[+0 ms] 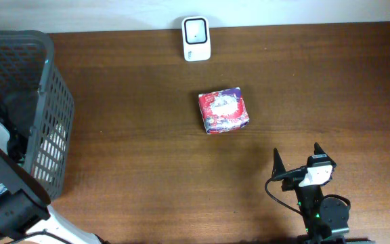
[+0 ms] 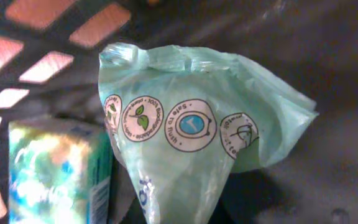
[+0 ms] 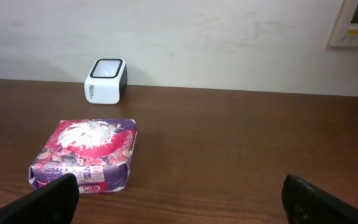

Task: Scan the item barcode
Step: 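Reach the left gripper back into the basket and grasp the green pouch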

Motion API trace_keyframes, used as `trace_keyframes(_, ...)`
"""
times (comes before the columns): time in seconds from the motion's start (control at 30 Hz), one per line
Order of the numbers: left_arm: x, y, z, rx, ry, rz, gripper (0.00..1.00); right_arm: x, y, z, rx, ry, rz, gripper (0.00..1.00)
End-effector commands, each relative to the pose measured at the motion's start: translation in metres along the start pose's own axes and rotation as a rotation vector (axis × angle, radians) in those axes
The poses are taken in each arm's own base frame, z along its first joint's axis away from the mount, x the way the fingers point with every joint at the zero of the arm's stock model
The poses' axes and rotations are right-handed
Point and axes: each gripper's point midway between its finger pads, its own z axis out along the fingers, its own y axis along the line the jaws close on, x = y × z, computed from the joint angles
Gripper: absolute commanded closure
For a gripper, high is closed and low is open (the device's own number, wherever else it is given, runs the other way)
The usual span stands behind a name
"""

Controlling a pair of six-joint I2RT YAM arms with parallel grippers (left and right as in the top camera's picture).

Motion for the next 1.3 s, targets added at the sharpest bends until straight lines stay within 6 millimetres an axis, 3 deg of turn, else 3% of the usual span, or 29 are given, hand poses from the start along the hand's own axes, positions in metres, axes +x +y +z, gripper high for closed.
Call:
trace_keyframes(0.0,-0.032,0.007,-0.052,0.065,-0.094,-0.048,1.0,0.004,-0.002,0.0,0.008,0.007,0.0,0.01)
trace_keyframes(0.03,-0.045,0.007,-0.074,0.11,-0.141,-0.07,1.0,0.004,-0.002,0.0,0.008,0.007,0.0,0.01)
trace_keyframes(0.1,-0.075,0.003,-0.156,0.335,-0.288,-0.123,1.0,0.004,-0.002,0.0,0.008,0.007,0.0,0.01)
trace_keyframes(0.17,-0.09,0.003,-0.242,0.573,-0.432,-0.134,1.0,0.004,-0.002,0.0,0.008,0.007,0.0,0.01)
trace_keyframes(0.2,-0.091,0.002,-0.282,0.689,-0.496,-0.121,1.0,0.004,-0.002,0.0,0.008,0.007,0.0,0.01)
trace_keyframes(0.23,-0.086,0.004,-0.335,0.843,-0.584,-0.09,1.0,0.004,-0.002,0.0,0.008,0.007,0.0,0.01)
trace_keyframes(0.33,-0.043,0.005,-0.433,1.192,-0.635,-0.054,1.0,0.004,-0.002,0.0,0.008,0.007,0.0,0.01)
trace_keyframes(0.43,-0.004,-0.022,-0.472,1.33,-0.6,0.058,1.0,0.004,-0.002,0.0,0.008,0.007,0.0,0.01)
trace_keyframes(0.5,0.037,-0.066,-0.495,1.415,-0.536,0.208,1.0,0.004,-0.002,0.0,0.008,0.007,0.0,0.01)
trace_keyframes(0.57,0.069,-0.106,-0.5,1.425,-0.503,0.346,1.0,0.004,-0.002,0.0,0.008,0.007,0.0,0.01)
trace_keyframes(0.67,0.124,-0.175,-0.486,1.365,-0.428,0.552,1.0,0.004,-0.002,0.0,0.008,0.006,0.0,0.01)
trace_keyframes(0.8,0.19,-0.258,-0.44,1.184,-0.385,0.774,1.0,0.004,-0.002,0.0,0.008,0.007,0.0,0.01)
trace_keyframes(0.87,0.215,-0.293,-0.401,1.043,-0.366,0.828,1.0,0.004,-0.002,0.0,0.008,0.007,0.0,0.02)
trace_keyframes(1.0,0.261,-0.325,-0.335,0.864,-0.25,0.903,1.0,0.004,-0.002,0.0,0.008,0.007,0.0,0.01)
trace_keyframes(1.07,0.289,-0.331,-0.303,0.784,-0.15,0.911,1.0,0.004,-0.002,0.0,0.008,0.006,0.0,0.01)
trace_keyframes(1.27,0.351,-0.343,-0.258,0.699,0.001,0.967,0.99,0.004,-0.002,0.0,0.008,0.006,0.0,0.01)
